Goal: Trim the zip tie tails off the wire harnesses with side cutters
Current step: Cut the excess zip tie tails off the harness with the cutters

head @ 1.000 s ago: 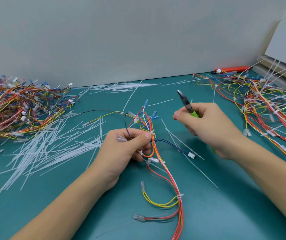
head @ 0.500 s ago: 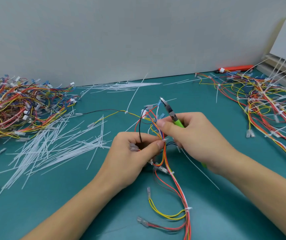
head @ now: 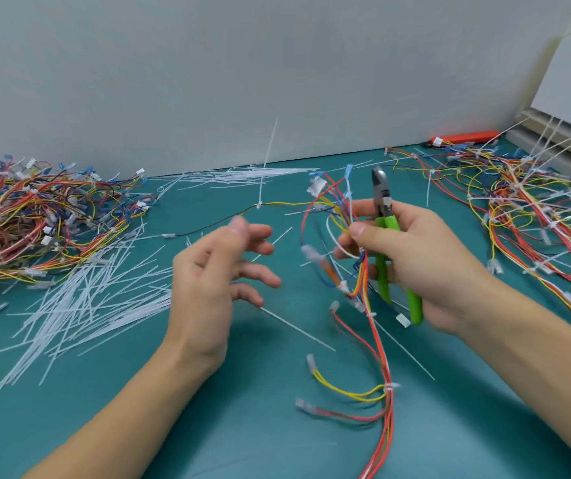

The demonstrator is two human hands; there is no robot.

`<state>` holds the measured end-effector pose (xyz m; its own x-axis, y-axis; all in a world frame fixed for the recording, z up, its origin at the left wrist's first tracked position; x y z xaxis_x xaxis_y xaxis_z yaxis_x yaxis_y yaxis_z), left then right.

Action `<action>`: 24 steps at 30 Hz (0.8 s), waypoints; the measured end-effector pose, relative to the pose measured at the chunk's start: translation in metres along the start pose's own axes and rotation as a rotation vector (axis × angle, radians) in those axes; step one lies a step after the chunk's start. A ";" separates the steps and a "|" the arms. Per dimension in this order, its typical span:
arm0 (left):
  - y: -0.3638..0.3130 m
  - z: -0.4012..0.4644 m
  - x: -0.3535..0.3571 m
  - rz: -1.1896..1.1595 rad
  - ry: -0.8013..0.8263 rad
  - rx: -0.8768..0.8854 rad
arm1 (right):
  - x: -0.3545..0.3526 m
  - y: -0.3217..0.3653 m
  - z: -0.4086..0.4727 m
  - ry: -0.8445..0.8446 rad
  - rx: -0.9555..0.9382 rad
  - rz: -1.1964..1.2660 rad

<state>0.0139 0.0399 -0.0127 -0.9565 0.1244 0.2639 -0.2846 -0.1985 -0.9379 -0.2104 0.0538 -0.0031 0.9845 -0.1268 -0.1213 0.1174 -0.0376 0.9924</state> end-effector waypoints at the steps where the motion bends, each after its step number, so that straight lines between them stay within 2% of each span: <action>1: 0.001 0.003 -0.004 -0.013 -0.046 -0.048 | -0.003 0.001 0.002 0.009 0.011 0.022; 4: 0.013 0.009 -0.009 0.027 -0.056 -0.243 | -0.010 0.003 0.004 0.071 0.007 0.074; 7: 0.021 0.009 -0.006 -0.166 0.031 -0.380 | -0.012 0.006 0.005 0.098 -0.061 0.010; 10: 0.018 0.014 -0.008 -0.333 0.045 -0.344 | -0.017 0.006 0.005 0.111 -0.132 -0.171; 17: 0.013 0.019 -0.016 -0.486 -0.002 -0.356 | -0.027 0.004 0.010 0.172 -0.201 -0.373; 21: 0.012 0.016 -0.011 -0.392 0.007 -0.311 | -0.028 0.001 0.015 0.066 -0.210 -0.440; 24: 0.009 0.012 -0.006 -0.304 0.004 -0.224 | -0.032 -0.001 0.021 -0.108 -0.305 -0.589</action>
<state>0.0159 0.0257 -0.0201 -0.8300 0.1492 0.5375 -0.5340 0.0660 -0.8429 -0.2446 0.0374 -0.0010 0.7283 -0.2701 -0.6298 0.6779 0.1494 0.7198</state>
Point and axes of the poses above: each hand's wrist, its own z-axis towards the middle knuckle, its own x-axis out of the palm, y = z × x, the point moved 3 cm from there along z, towards the middle knuckle, and after that the axes turned 9 degrees about -z, right-handed, at the moved point
